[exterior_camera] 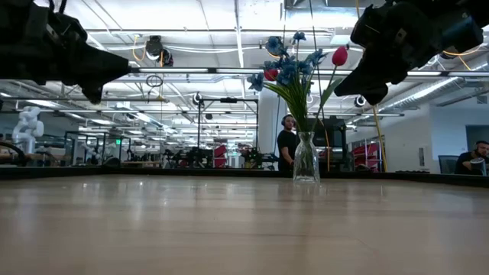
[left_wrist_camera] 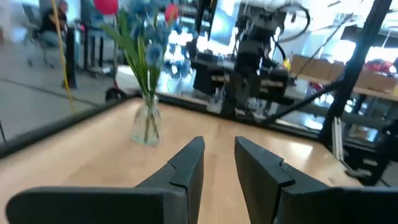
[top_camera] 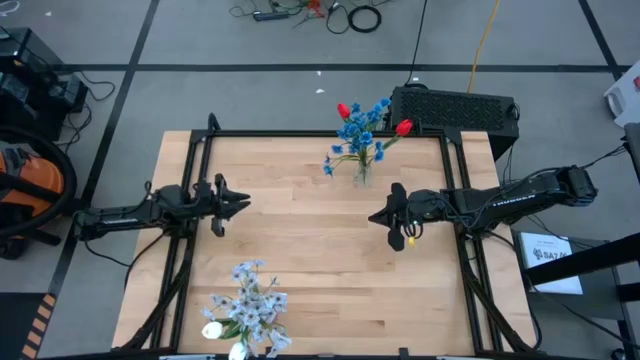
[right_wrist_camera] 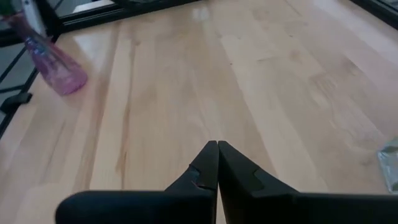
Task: Sort flowers into vase by color
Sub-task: Return to Home Position
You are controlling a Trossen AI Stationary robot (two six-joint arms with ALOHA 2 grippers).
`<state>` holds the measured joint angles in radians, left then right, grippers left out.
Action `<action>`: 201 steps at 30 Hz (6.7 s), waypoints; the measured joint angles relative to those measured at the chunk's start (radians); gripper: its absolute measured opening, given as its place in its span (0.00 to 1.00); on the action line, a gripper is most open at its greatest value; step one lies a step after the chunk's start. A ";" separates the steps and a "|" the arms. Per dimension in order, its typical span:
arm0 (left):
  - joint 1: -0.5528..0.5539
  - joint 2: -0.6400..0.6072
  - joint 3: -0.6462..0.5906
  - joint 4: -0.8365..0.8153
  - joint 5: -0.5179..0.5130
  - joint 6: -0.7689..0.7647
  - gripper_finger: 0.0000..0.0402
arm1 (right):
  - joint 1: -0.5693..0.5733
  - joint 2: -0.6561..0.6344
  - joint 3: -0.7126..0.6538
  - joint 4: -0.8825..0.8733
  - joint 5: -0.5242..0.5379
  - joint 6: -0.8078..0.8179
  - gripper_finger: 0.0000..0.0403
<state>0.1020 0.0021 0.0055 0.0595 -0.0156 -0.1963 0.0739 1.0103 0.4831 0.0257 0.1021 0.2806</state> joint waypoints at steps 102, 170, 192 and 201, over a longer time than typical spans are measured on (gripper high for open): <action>-0.137 0.000 0.000 -0.043 0.043 0.076 0.24 | -0.053 -0.933 -0.466 -0.015 -0.104 -0.125 0.00; -0.137 0.000 0.000 -0.043 0.042 0.077 0.24 | -0.053 -0.932 -0.466 -0.015 -0.103 -0.125 0.00; -0.137 0.000 0.000 -0.043 0.042 0.077 0.24 | -0.053 -0.932 -0.466 -0.015 -0.103 -0.125 0.00; -0.137 0.000 0.000 -0.043 0.042 0.077 0.24 | -0.053 -0.932 -0.466 -0.015 -0.103 -0.125 0.00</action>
<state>-0.0353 0.0025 0.0055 0.0170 0.0261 -0.1192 0.0212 0.0780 0.0174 0.0105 -0.0013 0.1558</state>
